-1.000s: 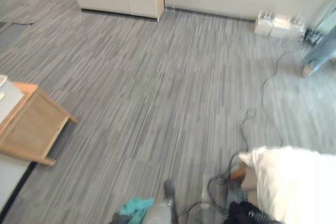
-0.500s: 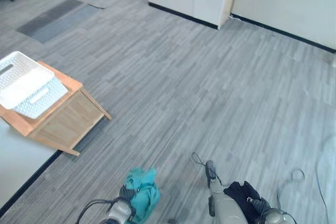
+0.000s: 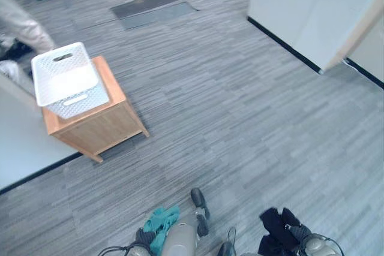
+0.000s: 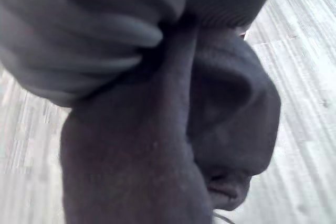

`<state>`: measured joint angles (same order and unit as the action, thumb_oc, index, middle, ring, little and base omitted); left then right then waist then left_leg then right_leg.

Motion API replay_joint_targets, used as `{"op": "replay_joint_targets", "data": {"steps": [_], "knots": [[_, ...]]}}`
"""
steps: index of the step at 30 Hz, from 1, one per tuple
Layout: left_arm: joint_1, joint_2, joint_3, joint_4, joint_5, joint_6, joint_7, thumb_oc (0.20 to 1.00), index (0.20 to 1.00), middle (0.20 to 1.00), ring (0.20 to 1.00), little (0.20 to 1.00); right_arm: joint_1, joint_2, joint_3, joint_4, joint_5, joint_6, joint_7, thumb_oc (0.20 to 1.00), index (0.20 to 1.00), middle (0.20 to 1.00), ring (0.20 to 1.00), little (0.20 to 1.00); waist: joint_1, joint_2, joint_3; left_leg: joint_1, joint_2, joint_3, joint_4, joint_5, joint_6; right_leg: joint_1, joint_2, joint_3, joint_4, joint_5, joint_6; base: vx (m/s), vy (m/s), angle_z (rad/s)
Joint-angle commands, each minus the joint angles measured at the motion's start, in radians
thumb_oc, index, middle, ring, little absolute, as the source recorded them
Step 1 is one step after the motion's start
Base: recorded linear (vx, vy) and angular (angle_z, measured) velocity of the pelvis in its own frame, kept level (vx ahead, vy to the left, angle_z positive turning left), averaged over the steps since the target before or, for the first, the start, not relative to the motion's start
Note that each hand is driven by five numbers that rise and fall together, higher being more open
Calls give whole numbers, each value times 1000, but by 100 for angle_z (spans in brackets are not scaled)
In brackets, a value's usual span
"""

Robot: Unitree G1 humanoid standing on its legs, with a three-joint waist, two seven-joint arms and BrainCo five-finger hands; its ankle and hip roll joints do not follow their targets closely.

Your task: Tidy up the quilt and then pick up the clothes from the bed and put them into the laundry hamper.

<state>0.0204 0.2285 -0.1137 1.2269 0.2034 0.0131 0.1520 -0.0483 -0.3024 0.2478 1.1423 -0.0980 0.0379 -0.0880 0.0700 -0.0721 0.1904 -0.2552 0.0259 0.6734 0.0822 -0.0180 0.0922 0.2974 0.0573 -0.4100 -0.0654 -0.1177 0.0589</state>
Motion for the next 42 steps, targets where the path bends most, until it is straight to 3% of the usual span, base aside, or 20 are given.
{"op": "replay_joint_targets", "data": {"steps": [1, 3, 7, 9, 10, 12, 13, 14, 16, 18, 20, 21, 23, 26, 29, 31, 33, 36, 39, 42], "knots": [[-36, 14, -44, 63, 39, 18, -5, 200, 200, 200, 200, 200, -17, -47, -3, -25, 3, -27, -6, 200, 200, 200, 200, 200, 37, 0, -44, 112, 24, -148, -86, 99, -89, -36, -176, 91, 160, 56, 105, 664, 248, 110], [-48, 33, -58, 71, 61, 20, -7, 200, 200, 200, 200, 200, -19, -20, -20, 8, 2, -24, -1, 200, 200, 200, 200, 200, 17, -9, -23, 210, -53, -204, -97, 16, -15, -157, -240, 128, 560, 267, 184, 684, 227, 159], [-69, 47, -76, 60, 65, 19, 1, 200, 200, 200, 200, 200, -34, -17, -23, 0, 11, -29, -7, 200, 200, 200, 200, 200, -10, 34, -6, 274, -25, -250, -134, 24, -9, -294, -223, 166, 692, 253, 143, 426, 25, 126], [-108, 61, -115, 25, 83, 9, 10, 200, 200, 200, 200, 200, -32, -17, -19, -15, 30, -33, -9, 200, 200, 200, 200, 200, -62, 55, 14, 345, -17, -353, -163, 15, -35, -421, -186, 201, 594, 184, 108, 712, -188, 113], [-135, 66, -139, -1, 83, -1, 21, 200, 200, 200, 200, 200, -26, -16, -14, -16, 36, -36, -15, 200, 200, 200, 200, 200, -88, 52, 16, 375, -22, -419, -170, -8, -59, -451, -198, 231, 366, 165, 93, 568, -217, 140], [-147, 67, -147, -12, 85, -5, 25, 200, 200, 200, 200, 200, -23, -17, -17, -17, 39, -36, -17, 200, 200, 200, 200, 200, -104, 49, 16, 392, -21, -453, -170, -24, -71, -444, -195, 261, 228, 173, 93, 618, -285, 164], [-183, 65, -162, -34, 105, -14, 32, 200, 200, 200, 200, 200, -14, -11, -27, -4, 45, -31, -18, 200, 200, 200, 200, 200, -138, 46, 25, 440, -13, -527, -170, -69, -97, -489, -198, 396, 55, 234, 125, 849, -454, 110], [-191, 64, -166, -36, 116, -18, 35, 200, 200, 200, 200, 200, -9, -4, -28, 3, 41, -26, -14, 200, 200, 200, 200, 200, -147, 44, 24, 464, -8, -550, -170, -87, -104, -519, -204, 436, 25, 254, 137, 828, -461, 102], [-180, 60, -166, -28, 118, -27, 36, 200, 200, 200, 200, 200, -4, 2, -23, 21, 26, -24, -2, 200, 200, 200, 200, 200, -150, 48, 17, 514, 5, -592, -139, -118, -121, -505, -206, 411, 9, 261, 145, 574, -307, 173], [-154, 50, -152, -26, 94, -33, 37, 200, 200, 200, 200, 200, 7, -2, -15, 33, 8, -22, 6, 200, 200, 200, 200, 200, -152, 43, 17, 488, 22, -614, 28, -80, -144, -459, -196, 422, 34, 261, 126, 503, -394, 121], [-147, 44, -125, -26, 49, -24, 60, 200, 200, 200, 200, 200, -4, -7, -4, 36, 2, -21, -2, 200, 200, 200, 200, 200, -130, 21, 54, 288, 66, -627, 451, 55, -159, -397, -197, 390, 51, 254, 71, 274, -437, 53], [-147, 45, -125, -26, 49, -24, 60, 200, 200, 200, 200, 200, -5, -7, -4, 36, 2, -22, -2, 200, 200, 200, 200, 200, -134, 20, 51, 281, 64, -630, 454, 56, -159, -401, -199, 387, 50, 255, 71, 195, -367, 72], [-122, 45, -89, -28, 10, -14, 97, 200, 200, 200, 200, 200, -12, -14, -10, 34, 26, -22, -17, 200, 200, 200, 200, 200, -81, -13, 84, 99, 140, -517, 697, 94, -155, -259, -188, 299, -4, 218, 13, 343, -409, 82], [-89, 38, -69, -11, 11, -12, 96, 200, 200, 200, 200, 200, -21, -17, -16, 23, 36, -25, -16, 200, 200, 200, 200, 200, -47, -16, 78, 5, 114, -410, 585, 64, -166, -190, -178, 290, -22, 175, 13, 500, -198, 79], [-33, 28, -55, 18, 37, -2, 70, 200, 200, 200, 200, 200, -26, -30, -23, 12, 22, -32, -15, 200, 200, 200, 200, 200, -36, 13, 35, 38, 107, -215, 185, 58, -179, -101, -138, 252, -22, 70, 36, 582, 16, -9], [-21, 25, -51, 21, 42, 2, 64, 200, 200, 200, 200, 200, -23, -34, -26, 10, 18, -34, -15, 200, 200, 200, 200, 200, -40, 22, 24, 77, 103, -148, 69, 95, -180, -82, -127, 227, -22, 53, 44, 475, 59, 21], [3, 16, -51, 34, 64, 20, 42, 200, 200, 200, 200, 200, -2, -23, -36, 23, 10, -27, -10, 200, 200, 200, 200, 200, -47, 28, -13, 163, 84, -92, -74, 102, -143, -43, -106, 159, 33, 15, 51, 559, 61, 79], [10, 18, -50, 40, 61, 21, 32, 200, 200, 200, 200, 200, 7, -6, -28, 32, -3, -31, -7, 200, 200, 200, 200, 200, -40, 16, -28, 195, 22, -142, -106, 78, -104, -62, -121, 137, 151, 39, 84, 430, 91, 90], [-4, 29, -65, 37, 75, 17, 25, 200, 200, 200, 200, 200, -2, 13, -29, 23, -9, -33, -3, 200, 200, 200, 200, 200, -60, 18, -2, 280, -16, -173, -155, 40, -60, -181, -172, 157, 494, 178, 178, 289, 120, 79], [-27, 48, -83, 19, 82, 17, 28, 200, 200, 200, 200, 200, -21, 19, -41, -19, 11, -35, -5, 200, 200, 200, 200, 200, -95, 59, 34, 323, 33, -213, -170, 51, -58, -378, -166, 214, 716, 206, 151, 270, -13, 93]]}}
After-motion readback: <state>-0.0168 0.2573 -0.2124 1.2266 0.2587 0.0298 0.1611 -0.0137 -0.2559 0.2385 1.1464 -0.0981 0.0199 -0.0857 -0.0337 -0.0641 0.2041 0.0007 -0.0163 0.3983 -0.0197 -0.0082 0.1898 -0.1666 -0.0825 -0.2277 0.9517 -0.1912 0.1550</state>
